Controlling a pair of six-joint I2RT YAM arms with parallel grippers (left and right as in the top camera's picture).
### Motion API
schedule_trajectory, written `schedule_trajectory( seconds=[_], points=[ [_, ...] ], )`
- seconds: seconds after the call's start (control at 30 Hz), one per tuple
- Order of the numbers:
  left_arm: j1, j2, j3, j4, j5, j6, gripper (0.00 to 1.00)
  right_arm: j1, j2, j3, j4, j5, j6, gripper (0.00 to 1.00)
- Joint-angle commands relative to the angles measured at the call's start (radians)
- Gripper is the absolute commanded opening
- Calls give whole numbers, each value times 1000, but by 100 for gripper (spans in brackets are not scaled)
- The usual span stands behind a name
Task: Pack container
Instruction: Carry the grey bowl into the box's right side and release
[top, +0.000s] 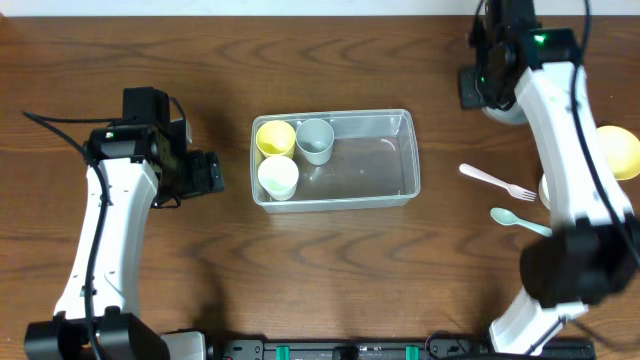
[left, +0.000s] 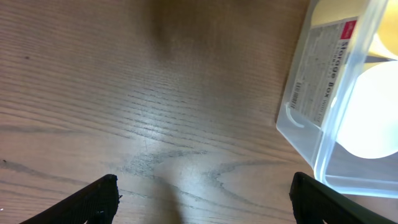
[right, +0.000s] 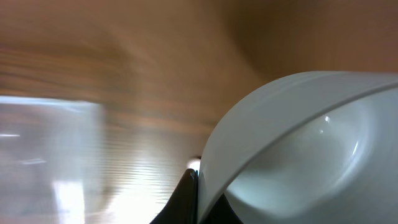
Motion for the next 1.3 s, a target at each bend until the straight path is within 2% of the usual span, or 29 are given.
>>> schedule_trajectory(
  seconds=[0.0,0.27,0.4,0.73,1.13,1.2,1.27],
  points=[
    [3,-32,-1,-2,-1,2,88,130,-116,26,-13,-63,-56,1],
    [3,-39,-1,-3,-1,2,88,438,-90,-1,-23,-51,-58,1],
    [3,-39,-1,-4,-1,2,88,506,-18,-40,0,-42,4,1],
    [3,-39,-1,-7,-1,2,88,498,184,-54,-3,-35,55,1],
    [3,-39,-1,-6,-1,2,88,432,296,-54,13,-22,54,2],
    [3,-39,-1,-7,-1,2,88,423,296,-54,19,-21,53,8],
    [3,-39,-1,-7,-1,2,88,418,296,-54,22,-22,54,25]
  ],
)
